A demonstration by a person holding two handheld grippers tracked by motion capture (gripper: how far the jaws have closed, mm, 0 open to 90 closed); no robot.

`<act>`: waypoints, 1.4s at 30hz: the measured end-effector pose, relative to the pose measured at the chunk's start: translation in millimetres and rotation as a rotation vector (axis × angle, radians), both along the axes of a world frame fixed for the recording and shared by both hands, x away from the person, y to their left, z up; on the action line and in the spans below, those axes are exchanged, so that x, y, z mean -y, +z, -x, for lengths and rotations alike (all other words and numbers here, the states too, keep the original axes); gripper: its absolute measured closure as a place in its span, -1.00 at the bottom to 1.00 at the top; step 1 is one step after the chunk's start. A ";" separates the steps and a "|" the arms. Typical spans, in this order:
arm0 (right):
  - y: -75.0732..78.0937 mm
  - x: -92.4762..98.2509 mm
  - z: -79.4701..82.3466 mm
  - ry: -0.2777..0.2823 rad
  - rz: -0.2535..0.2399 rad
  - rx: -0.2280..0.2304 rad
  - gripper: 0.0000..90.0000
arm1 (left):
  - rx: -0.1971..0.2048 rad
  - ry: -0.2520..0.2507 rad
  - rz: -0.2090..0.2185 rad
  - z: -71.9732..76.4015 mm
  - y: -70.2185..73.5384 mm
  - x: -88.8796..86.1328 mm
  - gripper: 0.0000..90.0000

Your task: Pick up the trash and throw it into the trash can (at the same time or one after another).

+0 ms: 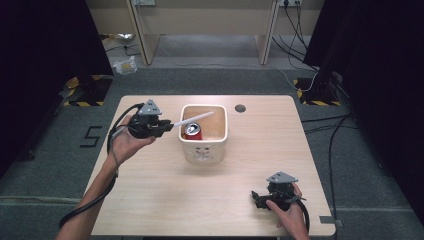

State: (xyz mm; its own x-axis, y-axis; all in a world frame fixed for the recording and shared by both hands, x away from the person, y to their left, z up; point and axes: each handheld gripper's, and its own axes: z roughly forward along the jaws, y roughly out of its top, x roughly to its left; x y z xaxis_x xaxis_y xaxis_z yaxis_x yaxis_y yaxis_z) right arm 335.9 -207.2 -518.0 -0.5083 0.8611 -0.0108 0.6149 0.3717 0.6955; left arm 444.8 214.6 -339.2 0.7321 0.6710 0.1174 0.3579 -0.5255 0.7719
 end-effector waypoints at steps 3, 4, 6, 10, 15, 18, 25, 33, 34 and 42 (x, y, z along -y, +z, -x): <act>0.0 -0.1 0.1 -0.001 0.000 -0.001 -1.00 | 0.011 0.009 0.019 -4.1 1.2 2.7 0.73; -0.1 -0.1 0.0 -0.001 -0.001 0.001 -1.00 | 0.011 0.010 0.025 -5.1 1.6 2.9 0.70; -0.1 0.0 0.0 0.000 -0.001 0.001 -1.00 | 0.007 0.012 0.041 -7.9 2.4 3.4 0.57; -0.1 -0.1 0.0 -0.001 -0.001 0.001 -1.00 | 0.007 0.030 0.051 -10.3 2.3 5.0 0.30; -0.1 -0.1 0.1 -0.001 -0.002 0.000 -1.00 | 0.008 0.053 0.066 -10.3 3.2 1.6 0.12; -0.1 0.0 0.0 0.000 -0.001 0.001 -1.00 | -0.005 0.071 0.084 -9.6 4.3 -2.3 0.03; 0.0 0.0 0.0 0.000 0.000 0.000 -1.00 | -0.010 0.100 0.114 -7.6 1.6 -10.7 -0.18; 0.0 -0.1 0.1 -0.001 -0.001 -0.001 -1.00 | -0.021 0.136 0.149 -7.9 -5.3 -22.6 -0.35; 0.0 -0.1 0.1 -0.001 -0.001 -0.001 -1.00 | -0.025 0.139 0.152 -7.8 -5.8 -23.5 -0.38; 0.0 -0.1 0.1 -0.001 -0.001 -0.001 -1.00 | -0.029 0.162 0.169 -6.1 -8.7 -29.6 -0.59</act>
